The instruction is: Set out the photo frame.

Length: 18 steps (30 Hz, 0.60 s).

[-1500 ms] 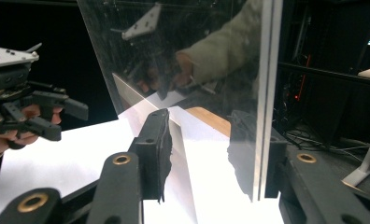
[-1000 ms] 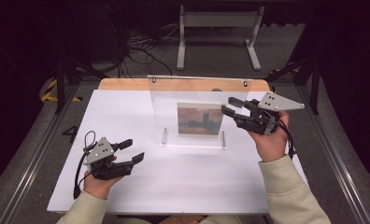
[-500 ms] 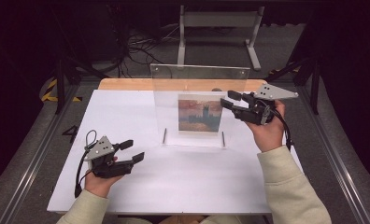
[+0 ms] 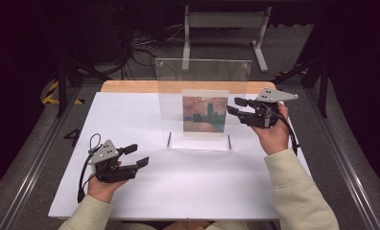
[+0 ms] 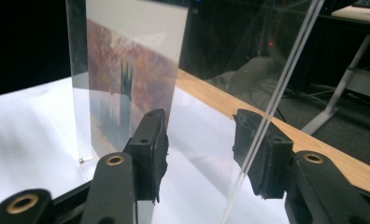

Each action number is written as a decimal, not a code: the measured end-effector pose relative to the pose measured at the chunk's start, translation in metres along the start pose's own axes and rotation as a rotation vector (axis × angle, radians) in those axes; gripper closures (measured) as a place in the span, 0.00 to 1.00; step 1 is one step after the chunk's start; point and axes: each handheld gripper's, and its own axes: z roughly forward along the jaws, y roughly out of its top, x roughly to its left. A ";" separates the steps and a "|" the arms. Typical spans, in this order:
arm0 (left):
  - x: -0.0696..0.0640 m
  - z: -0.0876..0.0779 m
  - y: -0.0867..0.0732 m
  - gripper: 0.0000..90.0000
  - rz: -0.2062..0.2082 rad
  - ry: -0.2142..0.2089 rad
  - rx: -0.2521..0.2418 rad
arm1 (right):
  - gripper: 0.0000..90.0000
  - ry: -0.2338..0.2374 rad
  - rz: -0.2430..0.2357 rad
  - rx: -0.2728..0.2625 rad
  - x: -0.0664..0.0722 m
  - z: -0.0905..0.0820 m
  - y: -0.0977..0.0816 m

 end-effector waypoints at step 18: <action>0.002 -0.003 -0.002 0.37 0.007 0.017 0.010 | 0.30 -0.005 -0.010 -0.001 0.005 -0.022 -0.004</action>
